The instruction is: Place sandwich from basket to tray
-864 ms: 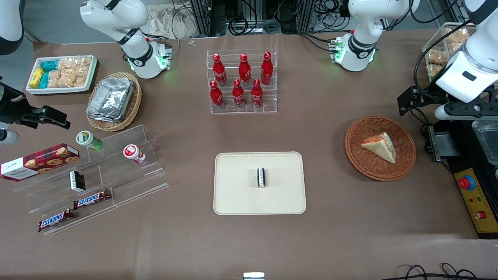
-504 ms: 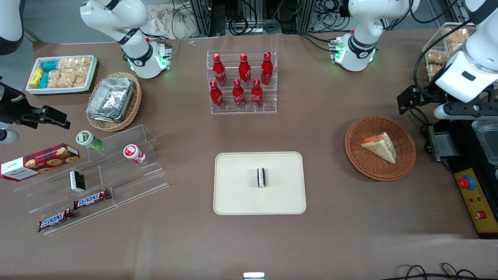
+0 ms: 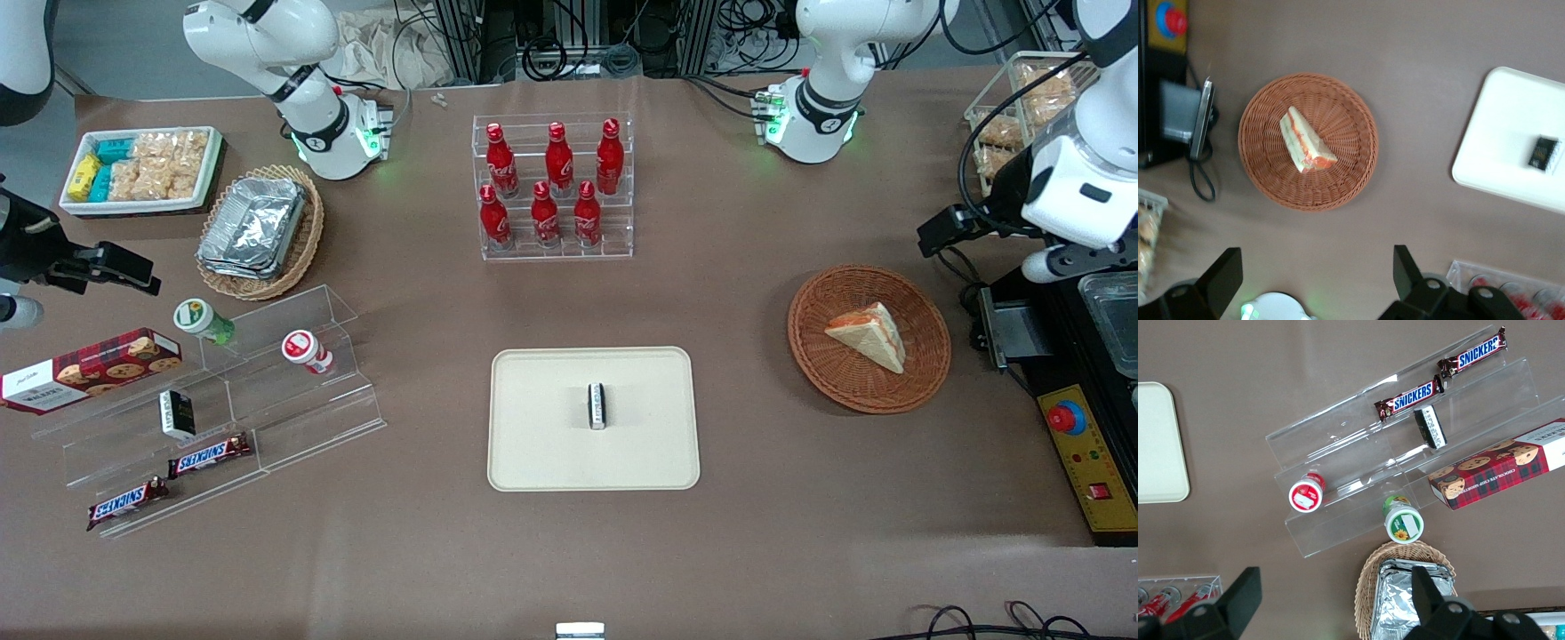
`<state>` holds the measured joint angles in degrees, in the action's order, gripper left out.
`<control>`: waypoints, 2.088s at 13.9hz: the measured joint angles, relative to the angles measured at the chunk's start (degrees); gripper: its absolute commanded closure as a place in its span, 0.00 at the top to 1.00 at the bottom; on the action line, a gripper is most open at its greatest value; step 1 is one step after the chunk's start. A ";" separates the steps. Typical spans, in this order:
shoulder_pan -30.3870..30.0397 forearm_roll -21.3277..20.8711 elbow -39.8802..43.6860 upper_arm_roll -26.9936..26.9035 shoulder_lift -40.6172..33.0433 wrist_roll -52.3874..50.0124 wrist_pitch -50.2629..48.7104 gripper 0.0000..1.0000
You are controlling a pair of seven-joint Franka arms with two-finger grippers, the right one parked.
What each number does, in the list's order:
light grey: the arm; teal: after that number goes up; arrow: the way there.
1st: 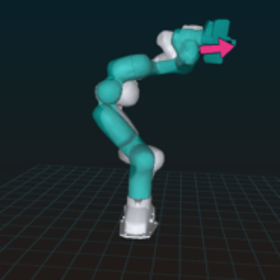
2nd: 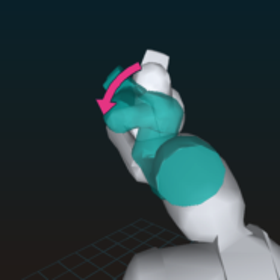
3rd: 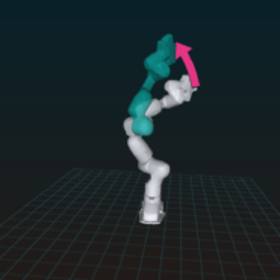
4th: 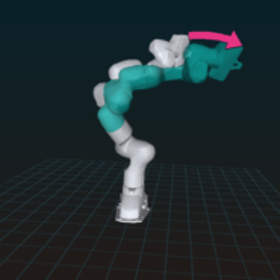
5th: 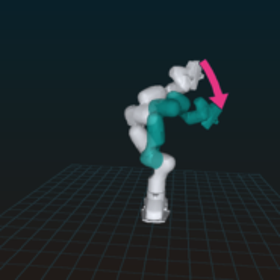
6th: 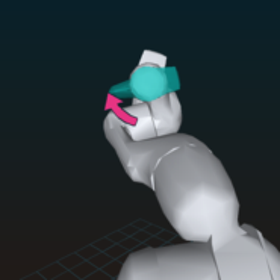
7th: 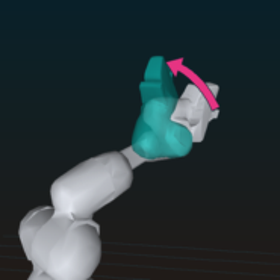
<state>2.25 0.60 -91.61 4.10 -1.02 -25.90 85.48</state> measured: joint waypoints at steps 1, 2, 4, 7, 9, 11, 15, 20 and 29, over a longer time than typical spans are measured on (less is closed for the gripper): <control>-0.26 -0.01 -0.70 0.00 0.09 -2.92 0.00 1.00; -0.42 -0.01 -1.49 -0.01 0.08 -5.29 0.03 1.00; -0.48 -0.04 -3.99 -0.03 -0.58 -11.03 1.44 1.00; -0.48 -0.04 -13.50 -0.03 -4.60 -18.79 7.60 1.00; -0.48 -0.04 -20.79 -0.02 -7.61 -24.78 12.27 1.00; -0.48 -0.04 -26.17 0.02 -9.28 -30.71 16.31 1.00; -1.07 -0.07 -34.56 -0.47 -9.58 -35.07 25.11 1.00; -2.02 -0.67 -44.68 -2.94 -8.53 -35.02 39.24 1.00; -2.08 -0.68 -47.36 -5.37 3.51 -34.19 52.52 1.00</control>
<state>0.17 -0.08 -138.96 -1.28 2.50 -60.09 138.00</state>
